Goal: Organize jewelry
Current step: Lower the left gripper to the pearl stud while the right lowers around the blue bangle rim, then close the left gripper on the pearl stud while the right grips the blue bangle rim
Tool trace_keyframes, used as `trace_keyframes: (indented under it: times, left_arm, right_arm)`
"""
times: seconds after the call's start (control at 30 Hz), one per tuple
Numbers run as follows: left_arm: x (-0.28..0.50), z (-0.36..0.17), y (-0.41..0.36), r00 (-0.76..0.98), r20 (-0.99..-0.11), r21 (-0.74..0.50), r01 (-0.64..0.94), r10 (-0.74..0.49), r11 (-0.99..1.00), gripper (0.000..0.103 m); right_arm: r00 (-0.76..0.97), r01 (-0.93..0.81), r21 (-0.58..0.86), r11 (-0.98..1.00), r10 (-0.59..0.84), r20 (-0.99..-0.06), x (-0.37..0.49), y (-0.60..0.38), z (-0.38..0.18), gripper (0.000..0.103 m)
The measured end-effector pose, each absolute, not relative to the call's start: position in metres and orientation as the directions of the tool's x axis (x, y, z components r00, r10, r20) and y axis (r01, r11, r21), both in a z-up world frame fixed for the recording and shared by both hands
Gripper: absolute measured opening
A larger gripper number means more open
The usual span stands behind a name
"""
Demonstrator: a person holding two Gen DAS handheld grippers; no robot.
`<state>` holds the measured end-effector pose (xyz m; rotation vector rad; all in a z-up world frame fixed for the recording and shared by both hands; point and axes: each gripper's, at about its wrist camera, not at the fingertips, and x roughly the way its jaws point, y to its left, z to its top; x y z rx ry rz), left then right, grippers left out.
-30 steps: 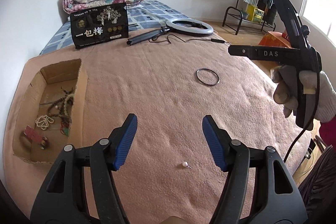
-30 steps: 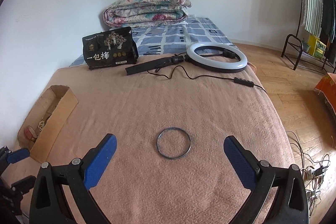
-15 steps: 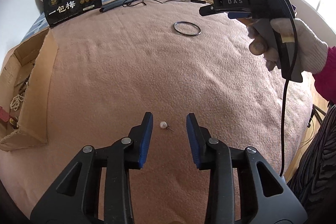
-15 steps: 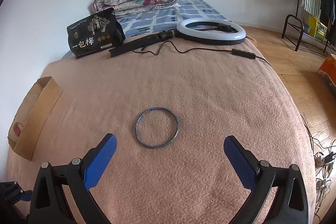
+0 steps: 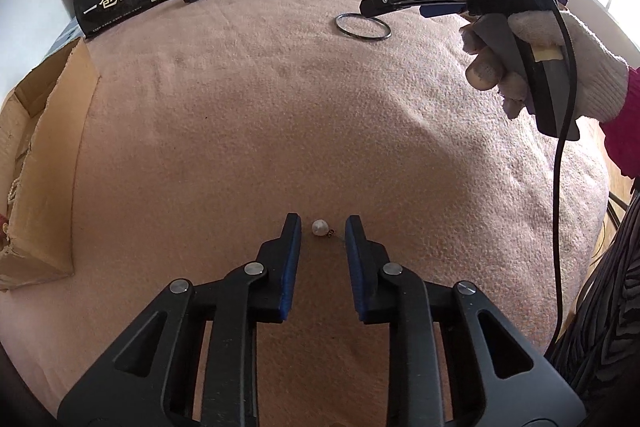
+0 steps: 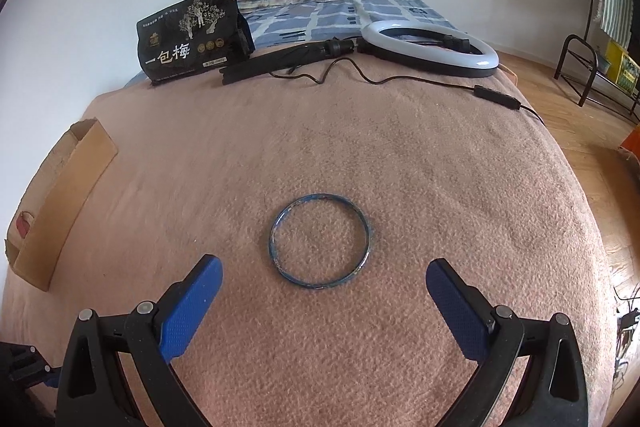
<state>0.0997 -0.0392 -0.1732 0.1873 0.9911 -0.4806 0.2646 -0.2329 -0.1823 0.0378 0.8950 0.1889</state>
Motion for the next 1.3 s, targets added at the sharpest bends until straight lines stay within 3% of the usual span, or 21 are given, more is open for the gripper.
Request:
trace_keyframes:
  times: [0.33,0.73,0.93,1.1,1.3]
  left_arm:
    - [0.105,-0.181,-0.037,0.435,-0.845,-0.083,0.468,-0.311,0.880,0.011]
    - [0.107,-0.182,-0.033,0.430,-0.840,-0.103,0.471,-0.330,0.876,0.009]
    - [0.107,-0.183,-0.033,0.429,-0.840,-0.105,0.472,-0.332,0.875,0.009]
    - [0.107,-0.183,-0.033,0.429,-0.840,-0.105,0.472,-0.331,0.876,0.009]
    - [0.106,-0.182,-0.032,0.430,-0.840,-0.105,0.467,-0.329,0.878,0.009]
  right_arm:
    - [0.587,-0.160,0.070,0.985,0.152,-0.795,0.279,-0.222,-0.196,0.103]
    - [0.544,-0.152,0.016,0.988,0.097,-0.833,0.298,-0.215,-0.213,0.102]
    - [0.531,-0.147,0.024,0.989,0.099,-0.842,0.302,-0.217,-0.215,0.091]
    - [0.528,-0.149,0.028,0.988,0.104,-0.843,0.301,-0.219,-0.213,0.073]
    - [0.525,-0.148,0.040,0.988,0.113,-0.843,0.300,-0.220,-0.211,0.073]
